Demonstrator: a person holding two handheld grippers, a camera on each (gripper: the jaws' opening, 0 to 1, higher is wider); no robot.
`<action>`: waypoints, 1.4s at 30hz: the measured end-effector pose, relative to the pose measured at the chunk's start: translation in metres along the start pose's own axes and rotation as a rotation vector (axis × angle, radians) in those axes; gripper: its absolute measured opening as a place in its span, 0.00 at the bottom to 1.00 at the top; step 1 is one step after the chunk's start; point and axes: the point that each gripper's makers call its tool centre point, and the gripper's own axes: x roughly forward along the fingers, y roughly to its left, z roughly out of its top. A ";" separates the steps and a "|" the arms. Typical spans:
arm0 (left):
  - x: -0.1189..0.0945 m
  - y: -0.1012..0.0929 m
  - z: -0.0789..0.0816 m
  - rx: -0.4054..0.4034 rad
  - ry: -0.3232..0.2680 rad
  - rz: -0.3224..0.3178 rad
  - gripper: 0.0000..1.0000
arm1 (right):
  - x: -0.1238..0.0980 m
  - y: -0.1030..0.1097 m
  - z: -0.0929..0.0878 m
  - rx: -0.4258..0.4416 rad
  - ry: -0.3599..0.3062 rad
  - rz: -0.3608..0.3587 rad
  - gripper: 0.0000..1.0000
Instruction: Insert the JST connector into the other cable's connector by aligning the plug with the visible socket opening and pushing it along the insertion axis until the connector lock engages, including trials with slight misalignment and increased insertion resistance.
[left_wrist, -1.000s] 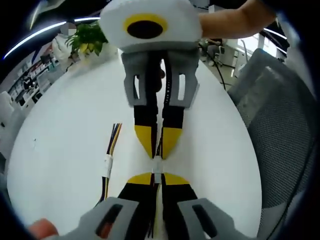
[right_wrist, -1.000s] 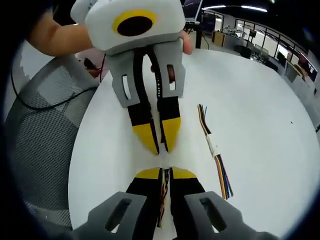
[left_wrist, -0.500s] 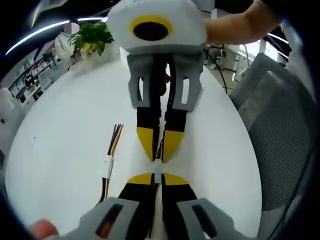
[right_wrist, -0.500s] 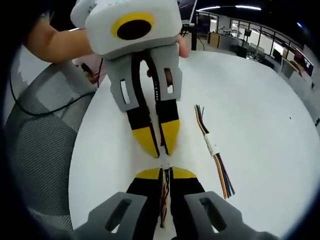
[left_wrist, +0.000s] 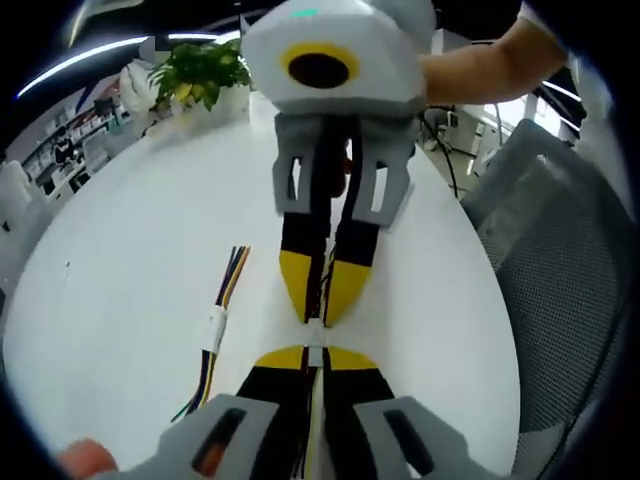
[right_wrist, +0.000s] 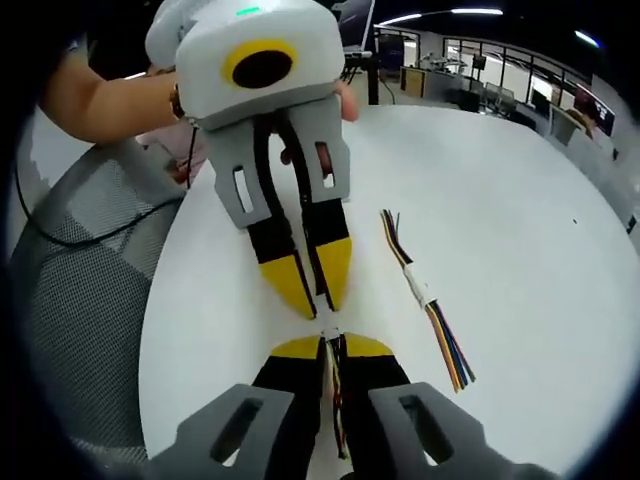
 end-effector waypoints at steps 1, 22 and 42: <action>0.000 0.000 0.000 0.006 0.003 0.000 0.00 | 0.000 0.001 -0.001 0.006 -0.011 -0.004 0.02; -0.002 0.043 0.002 0.051 0.062 0.064 0.00 | 0.004 -0.039 0.018 -0.022 -0.091 -0.119 0.03; -0.002 0.049 -0.003 -0.011 0.057 0.097 0.00 | 0.005 -0.039 0.013 0.030 -0.101 -0.136 0.12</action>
